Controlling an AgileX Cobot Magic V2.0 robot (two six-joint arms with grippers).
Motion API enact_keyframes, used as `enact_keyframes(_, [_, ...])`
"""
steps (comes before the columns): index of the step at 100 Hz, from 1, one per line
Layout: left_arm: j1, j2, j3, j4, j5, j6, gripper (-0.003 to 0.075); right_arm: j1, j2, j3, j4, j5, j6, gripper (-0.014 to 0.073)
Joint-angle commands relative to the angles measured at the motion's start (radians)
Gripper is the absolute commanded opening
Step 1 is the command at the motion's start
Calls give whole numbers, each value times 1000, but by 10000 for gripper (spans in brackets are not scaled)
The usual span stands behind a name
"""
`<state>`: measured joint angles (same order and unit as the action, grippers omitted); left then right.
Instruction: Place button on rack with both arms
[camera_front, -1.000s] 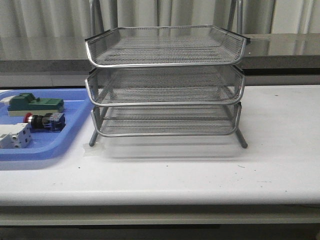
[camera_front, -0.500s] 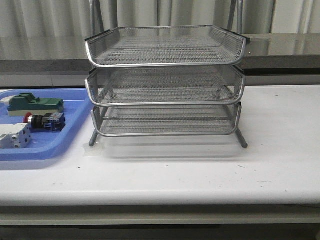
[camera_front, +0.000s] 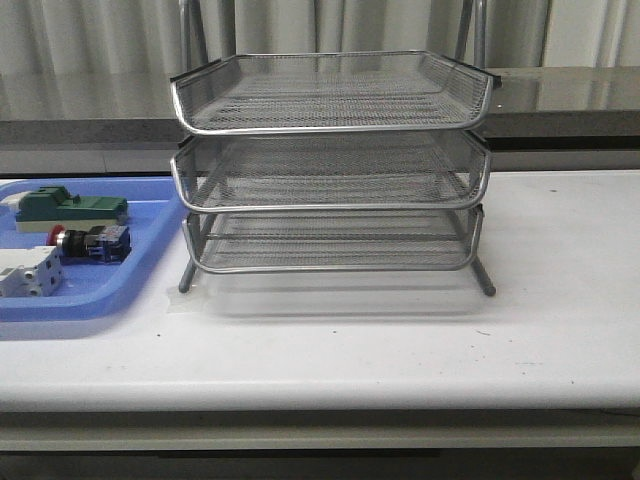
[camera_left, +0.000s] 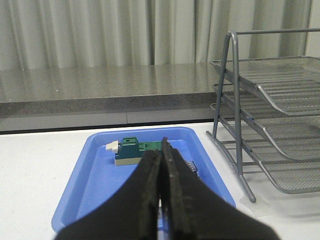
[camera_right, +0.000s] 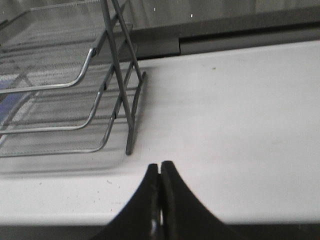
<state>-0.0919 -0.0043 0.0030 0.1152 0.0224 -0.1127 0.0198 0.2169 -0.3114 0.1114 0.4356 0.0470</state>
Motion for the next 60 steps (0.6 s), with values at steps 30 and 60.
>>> enact_keyframes(30, [1, -33, 42, -7, -85, -9, -20, -5, 420, -266, 92, 161, -1, -60])
enact_keyframes(60, [1, -33, 42, -7, -85, -9, -20, -5, 573, -266, 400, 79, -2, -53])
